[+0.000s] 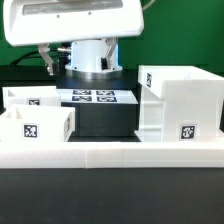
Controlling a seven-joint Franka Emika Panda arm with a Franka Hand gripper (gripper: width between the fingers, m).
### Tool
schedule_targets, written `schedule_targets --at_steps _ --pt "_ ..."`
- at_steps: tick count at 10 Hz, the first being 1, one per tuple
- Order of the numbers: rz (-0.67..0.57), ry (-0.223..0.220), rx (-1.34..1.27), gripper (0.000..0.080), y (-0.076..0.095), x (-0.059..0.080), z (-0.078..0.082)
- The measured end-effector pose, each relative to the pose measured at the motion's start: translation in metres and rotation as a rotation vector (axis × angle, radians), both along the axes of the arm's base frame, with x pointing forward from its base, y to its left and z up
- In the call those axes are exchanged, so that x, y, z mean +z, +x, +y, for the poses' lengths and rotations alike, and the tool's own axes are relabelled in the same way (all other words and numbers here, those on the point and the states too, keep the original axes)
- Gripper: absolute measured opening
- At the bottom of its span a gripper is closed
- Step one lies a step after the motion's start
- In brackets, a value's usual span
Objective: Assemble drawer
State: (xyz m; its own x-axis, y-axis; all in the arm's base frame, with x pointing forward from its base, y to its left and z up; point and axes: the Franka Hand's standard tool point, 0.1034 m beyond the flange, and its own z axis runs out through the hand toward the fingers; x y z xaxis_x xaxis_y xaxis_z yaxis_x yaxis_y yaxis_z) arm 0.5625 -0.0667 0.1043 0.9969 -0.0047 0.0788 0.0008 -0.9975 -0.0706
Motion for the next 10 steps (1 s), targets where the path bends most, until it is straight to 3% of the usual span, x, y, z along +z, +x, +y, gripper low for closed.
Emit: schedule_targets --at_steps 4,8,10 --pt "0.014 -0.045 -0.043 0.0648 -0.009 -0.044 -0.031" --pt "0.012 -0.047 -0.035 0.0648 -0.009 -0.048 -0.032" --pt "-0.002 -0.062 -0.047 0.0648 -0.010 -0.063 -0.032"
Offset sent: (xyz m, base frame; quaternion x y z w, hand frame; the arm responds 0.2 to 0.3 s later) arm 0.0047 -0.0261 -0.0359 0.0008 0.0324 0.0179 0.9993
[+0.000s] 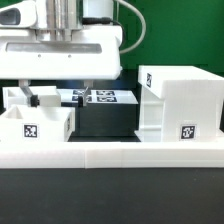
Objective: Assemble drawer
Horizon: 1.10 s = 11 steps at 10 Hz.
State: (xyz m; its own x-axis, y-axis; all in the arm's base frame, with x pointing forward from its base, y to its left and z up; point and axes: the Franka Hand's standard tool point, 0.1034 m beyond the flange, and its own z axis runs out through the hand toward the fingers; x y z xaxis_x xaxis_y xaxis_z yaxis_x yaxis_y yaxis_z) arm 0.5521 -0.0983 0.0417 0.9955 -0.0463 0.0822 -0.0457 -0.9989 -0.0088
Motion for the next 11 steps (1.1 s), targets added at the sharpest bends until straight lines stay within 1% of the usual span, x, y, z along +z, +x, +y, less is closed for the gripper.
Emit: schedule_targets --at_steps 1,4,5,7,8,9,11 --pt "0.011 -0.002 0.004 0.0648 -0.004 -0.010 0.002" --pt "0.020 -0.010 0.013 0.0648 -0.007 -0.027 0.006" --pt "0.014 -0.015 0.017 0.0648 -0.007 -0.032 0.007" --pt "0.001 -0.024 0.025 0.0648 -0.008 -0.035 0.010" --pt "0.003 -0.024 0.031 0.0515 -0.008 -0.036 0.014" --pt "0.004 -0.024 0.034 0.0515 -0.008 -0.036 0.014" --pt "0.004 -0.024 0.035 0.0239 -0.008 -0.036 0.015"
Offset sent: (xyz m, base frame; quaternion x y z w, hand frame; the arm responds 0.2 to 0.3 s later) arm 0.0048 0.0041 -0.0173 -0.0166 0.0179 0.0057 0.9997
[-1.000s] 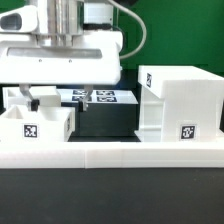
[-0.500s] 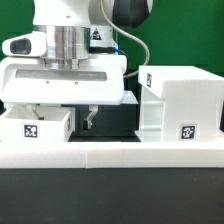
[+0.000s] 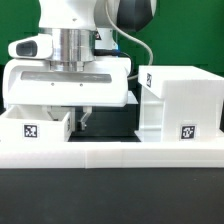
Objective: Assemble drawer
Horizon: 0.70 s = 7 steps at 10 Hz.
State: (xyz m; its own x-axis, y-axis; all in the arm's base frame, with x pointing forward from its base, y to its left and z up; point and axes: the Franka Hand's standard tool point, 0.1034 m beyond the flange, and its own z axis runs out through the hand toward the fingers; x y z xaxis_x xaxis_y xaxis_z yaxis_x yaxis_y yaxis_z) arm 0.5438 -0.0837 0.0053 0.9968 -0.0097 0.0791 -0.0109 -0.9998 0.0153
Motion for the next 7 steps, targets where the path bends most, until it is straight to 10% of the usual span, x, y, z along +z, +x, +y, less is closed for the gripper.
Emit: schedule_targets --at_steps 3,7 --pt "0.000 0.000 0.000 0.0041 0.0001 0.0000 0.0000" --pt "0.000 0.000 0.000 0.0041 0.0001 0.0000 0.0000"
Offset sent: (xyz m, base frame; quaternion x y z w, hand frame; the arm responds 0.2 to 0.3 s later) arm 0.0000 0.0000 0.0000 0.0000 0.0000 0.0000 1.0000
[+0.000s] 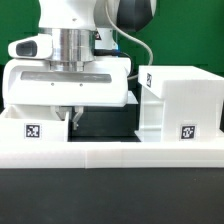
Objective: Assemble drawer
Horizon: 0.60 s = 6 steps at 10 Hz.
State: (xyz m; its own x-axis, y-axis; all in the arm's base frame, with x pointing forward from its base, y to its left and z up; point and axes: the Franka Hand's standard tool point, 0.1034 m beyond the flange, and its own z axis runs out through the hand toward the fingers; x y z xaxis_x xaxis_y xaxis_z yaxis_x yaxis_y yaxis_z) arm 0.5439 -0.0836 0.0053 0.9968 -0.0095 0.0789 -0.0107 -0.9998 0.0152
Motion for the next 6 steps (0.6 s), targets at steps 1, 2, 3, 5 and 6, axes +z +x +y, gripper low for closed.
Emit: schedule_targets --at_steps 1,2,3,5,6 --pt "0.003 -0.003 0.036 0.0041 -0.001 0.002 0.002" --pt "0.002 -0.003 0.091 0.0041 -0.003 0.009 0.006" --pt "0.014 0.001 0.142 0.0041 -0.008 0.014 0.007" --pt "0.024 0.006 0.184 0.0041 -0.011 0.019 0.002" --pt "0.027 0.006 0.185 0.0041 -0.011 0.017 0.003"
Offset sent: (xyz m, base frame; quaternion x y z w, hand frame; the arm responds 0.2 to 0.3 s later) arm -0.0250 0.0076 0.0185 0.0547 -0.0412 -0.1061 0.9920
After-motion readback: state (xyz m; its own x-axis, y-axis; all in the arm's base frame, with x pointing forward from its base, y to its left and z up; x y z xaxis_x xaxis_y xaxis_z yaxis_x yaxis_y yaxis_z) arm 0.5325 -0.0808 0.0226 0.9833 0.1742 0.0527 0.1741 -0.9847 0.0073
